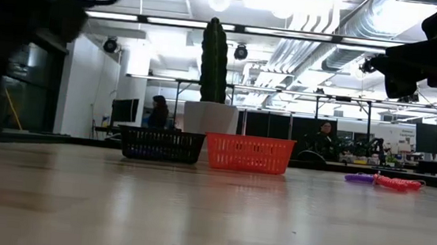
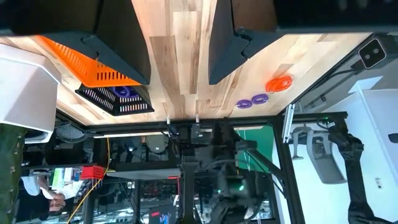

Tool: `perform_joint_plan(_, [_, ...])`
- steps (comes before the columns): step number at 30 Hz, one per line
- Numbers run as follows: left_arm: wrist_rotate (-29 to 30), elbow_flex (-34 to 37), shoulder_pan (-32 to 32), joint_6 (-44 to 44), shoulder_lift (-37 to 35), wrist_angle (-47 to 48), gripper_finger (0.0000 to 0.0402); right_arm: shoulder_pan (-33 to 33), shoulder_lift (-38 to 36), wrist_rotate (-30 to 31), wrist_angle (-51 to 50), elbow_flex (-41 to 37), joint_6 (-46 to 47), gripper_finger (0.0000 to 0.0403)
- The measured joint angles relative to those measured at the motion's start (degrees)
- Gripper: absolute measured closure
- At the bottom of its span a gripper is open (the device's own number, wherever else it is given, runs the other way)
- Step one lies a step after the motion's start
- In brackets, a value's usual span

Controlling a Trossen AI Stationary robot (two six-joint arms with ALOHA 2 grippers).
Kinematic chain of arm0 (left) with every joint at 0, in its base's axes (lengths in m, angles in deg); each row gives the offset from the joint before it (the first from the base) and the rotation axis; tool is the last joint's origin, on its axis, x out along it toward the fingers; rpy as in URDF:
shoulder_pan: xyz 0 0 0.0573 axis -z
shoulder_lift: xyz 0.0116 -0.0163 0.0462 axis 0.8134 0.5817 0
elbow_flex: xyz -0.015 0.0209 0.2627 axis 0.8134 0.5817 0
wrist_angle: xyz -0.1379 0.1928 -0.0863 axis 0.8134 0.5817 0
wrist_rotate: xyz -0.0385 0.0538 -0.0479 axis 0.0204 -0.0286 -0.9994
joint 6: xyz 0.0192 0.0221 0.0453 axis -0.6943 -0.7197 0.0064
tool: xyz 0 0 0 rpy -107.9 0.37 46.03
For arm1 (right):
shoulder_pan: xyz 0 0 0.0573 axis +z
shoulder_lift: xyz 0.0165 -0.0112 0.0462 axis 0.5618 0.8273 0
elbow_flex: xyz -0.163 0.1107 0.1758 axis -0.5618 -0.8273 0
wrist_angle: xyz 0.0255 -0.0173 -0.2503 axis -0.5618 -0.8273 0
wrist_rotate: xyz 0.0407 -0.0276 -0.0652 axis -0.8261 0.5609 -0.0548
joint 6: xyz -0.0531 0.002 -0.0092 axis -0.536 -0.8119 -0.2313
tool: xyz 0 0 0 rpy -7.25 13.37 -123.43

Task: Sort spring keychains
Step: Put the purple spring keychain in the black bin

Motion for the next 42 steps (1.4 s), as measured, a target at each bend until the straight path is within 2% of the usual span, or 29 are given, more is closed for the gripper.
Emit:
perform_joint_plan(7, [-2.55, 2.33, 9.1, 9.03, -0.07, -0.55, 0.0253, 0.0, 0.0, 0.0, -0.02, -0.02, 0.02, 0.0246])
perform_joint_plan(17, [-2.79, 2.71, 16.44, 17.19, 1.82, -2.6, 0.0253, 0.01, 0.0, 0.0, 0.0, -0.01, 0.0, 0.0246])
perform_joint_plan(27, [-5.34, 2.69, 17.06, 17.08, 9.27, -8.6, 0.0253, 0.0, 0.0, 0.0, 0.0, 0.0, 0.0, 0.0246])
perform_joint_plan(36, [-8.28, 2.45, 16.92, 14.35, 13.62, -9.58, 0.0254, 0.02, 0.0, 0.0, -0.01, -0.01, 0.0, 0.0246])
perform_joint_plan(42, [-8.32, 2.49, 16.91, 14.05, 13.66, -10.16, 0.0288, 0.02, 0.0, 0.0, -0.02, 0.0, 0.0, 0.0246])
